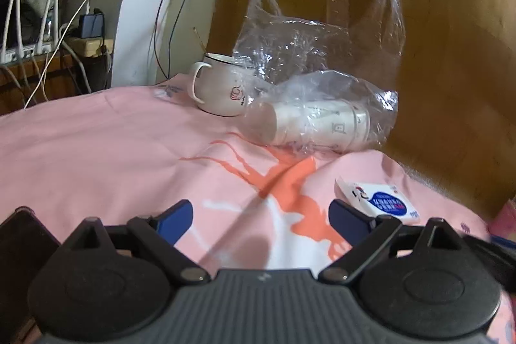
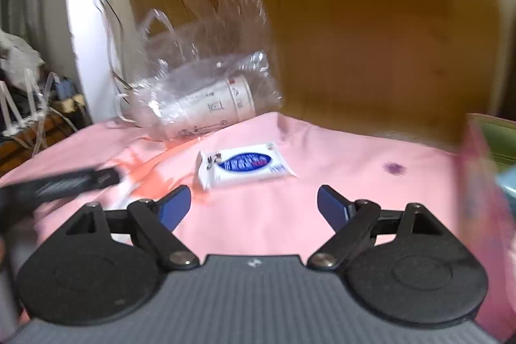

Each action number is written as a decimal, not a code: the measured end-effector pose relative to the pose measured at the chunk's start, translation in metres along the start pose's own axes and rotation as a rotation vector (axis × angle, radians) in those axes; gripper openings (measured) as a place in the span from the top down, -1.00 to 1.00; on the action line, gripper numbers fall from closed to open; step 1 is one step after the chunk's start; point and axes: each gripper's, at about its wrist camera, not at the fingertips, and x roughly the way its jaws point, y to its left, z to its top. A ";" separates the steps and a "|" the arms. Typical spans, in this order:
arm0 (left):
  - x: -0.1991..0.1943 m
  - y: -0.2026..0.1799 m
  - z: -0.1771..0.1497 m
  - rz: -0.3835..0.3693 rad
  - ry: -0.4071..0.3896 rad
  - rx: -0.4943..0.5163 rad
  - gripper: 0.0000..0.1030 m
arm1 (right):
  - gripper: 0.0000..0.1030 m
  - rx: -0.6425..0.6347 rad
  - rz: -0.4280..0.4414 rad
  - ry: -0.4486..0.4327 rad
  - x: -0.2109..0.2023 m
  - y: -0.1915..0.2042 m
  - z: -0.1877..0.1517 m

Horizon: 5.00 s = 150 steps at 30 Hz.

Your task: Organize soft objects

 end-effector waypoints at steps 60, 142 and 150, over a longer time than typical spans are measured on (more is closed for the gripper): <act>0.008 0.005 0.001 -0.065 0.040 -0.045 -0.94 | -0.54 -0.293 0.088 0.180 -0.030 0.010 -0.053; -0.172 -0.194 -0.098 -0.385 0.182 0.611 -0.99 | -0.72 0.528 -0.324 -0.149 -0.292 -0.072 -0.164; -0.169 -0.166 -0.105 -0.368 0.216 0.562 -0.99 | -0.72 0.544 -0.315 -0.132 -0.287 -0.054 -0.171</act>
